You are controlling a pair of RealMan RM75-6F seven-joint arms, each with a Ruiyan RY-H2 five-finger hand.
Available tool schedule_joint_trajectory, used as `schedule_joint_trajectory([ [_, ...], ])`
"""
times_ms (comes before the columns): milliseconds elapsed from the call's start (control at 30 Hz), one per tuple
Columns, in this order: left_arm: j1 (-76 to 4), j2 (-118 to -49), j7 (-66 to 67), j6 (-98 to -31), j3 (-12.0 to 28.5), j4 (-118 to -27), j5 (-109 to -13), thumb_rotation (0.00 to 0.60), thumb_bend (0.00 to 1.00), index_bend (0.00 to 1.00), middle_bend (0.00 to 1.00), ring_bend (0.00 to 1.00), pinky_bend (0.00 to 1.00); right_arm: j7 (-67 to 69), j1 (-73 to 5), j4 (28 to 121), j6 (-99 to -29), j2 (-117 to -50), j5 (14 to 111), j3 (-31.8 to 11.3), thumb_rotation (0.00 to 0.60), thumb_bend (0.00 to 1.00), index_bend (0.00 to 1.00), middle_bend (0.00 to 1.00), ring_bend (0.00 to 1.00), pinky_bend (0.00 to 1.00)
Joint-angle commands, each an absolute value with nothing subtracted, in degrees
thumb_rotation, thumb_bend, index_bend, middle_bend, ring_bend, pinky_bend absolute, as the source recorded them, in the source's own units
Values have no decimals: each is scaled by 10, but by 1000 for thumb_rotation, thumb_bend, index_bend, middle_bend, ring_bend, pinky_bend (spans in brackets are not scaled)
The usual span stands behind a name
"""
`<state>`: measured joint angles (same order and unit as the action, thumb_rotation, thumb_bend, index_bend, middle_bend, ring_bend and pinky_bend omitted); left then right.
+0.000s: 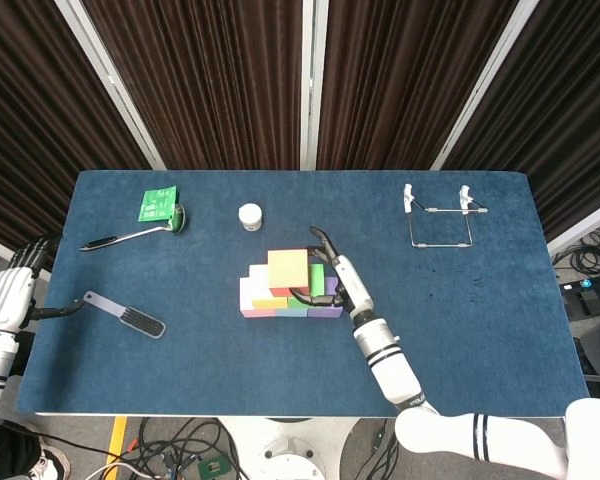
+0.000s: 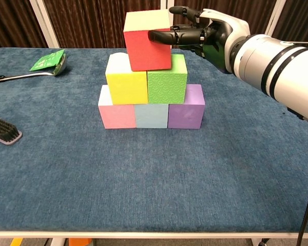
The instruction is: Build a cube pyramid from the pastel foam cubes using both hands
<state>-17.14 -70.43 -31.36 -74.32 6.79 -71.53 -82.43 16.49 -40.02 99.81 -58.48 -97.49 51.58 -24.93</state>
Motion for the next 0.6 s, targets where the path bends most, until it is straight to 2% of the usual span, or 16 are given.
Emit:
schedule_joint_trajectory([
  [33,-171,-704,-313,-744,68,-715,-825,600,57,80,47,5,72,166,-398,998,-586,-976,523,-248,600,154,0,613,101,0],
  [167,-170,-705,-313,-746,67,-715,-826,600,56,80,46,6,72,168,-396,995,-590,-979,539,-245,600,123,0,537,69,0],
  [333,-170,-706,-313,-745,67,-712,-824,600,56,80,46,5,72,171,-398,990,-585,-981,544,-248,600,102,0,392,5,0],
  [600,-170,-707,-314,-745,66,-710,-825,600,57,80,46,5,72,169,-399,987,-575,-978,539,-249,600,101,0,315,0,0],
])
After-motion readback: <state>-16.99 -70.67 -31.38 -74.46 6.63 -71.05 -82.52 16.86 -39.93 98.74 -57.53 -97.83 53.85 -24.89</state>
